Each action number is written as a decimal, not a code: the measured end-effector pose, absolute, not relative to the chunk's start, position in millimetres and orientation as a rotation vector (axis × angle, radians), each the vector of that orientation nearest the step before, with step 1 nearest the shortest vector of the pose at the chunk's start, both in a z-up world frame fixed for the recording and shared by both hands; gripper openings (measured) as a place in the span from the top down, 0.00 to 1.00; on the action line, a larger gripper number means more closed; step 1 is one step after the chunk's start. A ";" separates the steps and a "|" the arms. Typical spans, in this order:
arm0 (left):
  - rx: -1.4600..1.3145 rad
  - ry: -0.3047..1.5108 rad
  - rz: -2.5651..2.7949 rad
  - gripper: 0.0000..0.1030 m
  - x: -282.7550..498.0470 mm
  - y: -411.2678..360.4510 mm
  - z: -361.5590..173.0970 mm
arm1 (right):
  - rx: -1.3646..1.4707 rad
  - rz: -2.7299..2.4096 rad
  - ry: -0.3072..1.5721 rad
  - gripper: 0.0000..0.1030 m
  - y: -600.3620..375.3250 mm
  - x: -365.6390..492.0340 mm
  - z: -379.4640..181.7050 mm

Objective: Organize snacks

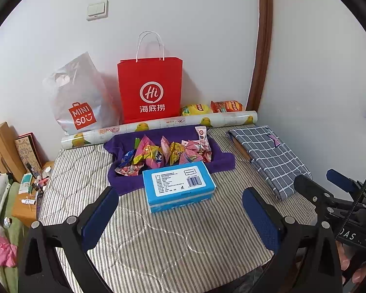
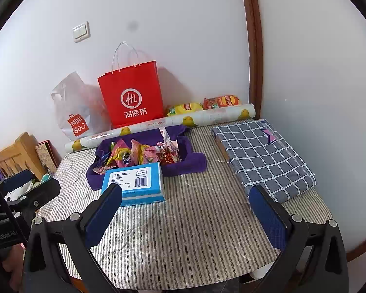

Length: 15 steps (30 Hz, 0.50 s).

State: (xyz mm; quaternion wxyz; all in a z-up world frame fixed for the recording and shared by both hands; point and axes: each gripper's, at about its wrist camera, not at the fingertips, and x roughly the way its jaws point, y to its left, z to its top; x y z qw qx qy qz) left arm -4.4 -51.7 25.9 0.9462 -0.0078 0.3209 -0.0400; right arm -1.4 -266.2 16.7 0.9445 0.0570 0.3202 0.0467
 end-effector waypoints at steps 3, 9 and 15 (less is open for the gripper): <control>-0.015 0.657 -0.083 0.01 -4.4 -52.1 25.0 | 0.116 0.096 0.652 0.00 -266.5 -1.1 16.6; -0.016 0.657 -0.084 0.01 -4.9 -52.7 25.0 | 0.115 0.096 0.652 0.00 -266.7 -1.1 16.9; -0.016 0.657 -0.084 0.01 -4.8 -51.7 25.2 | 0.115 0.095 0.652 0.00 -266.1 -1.5 16.8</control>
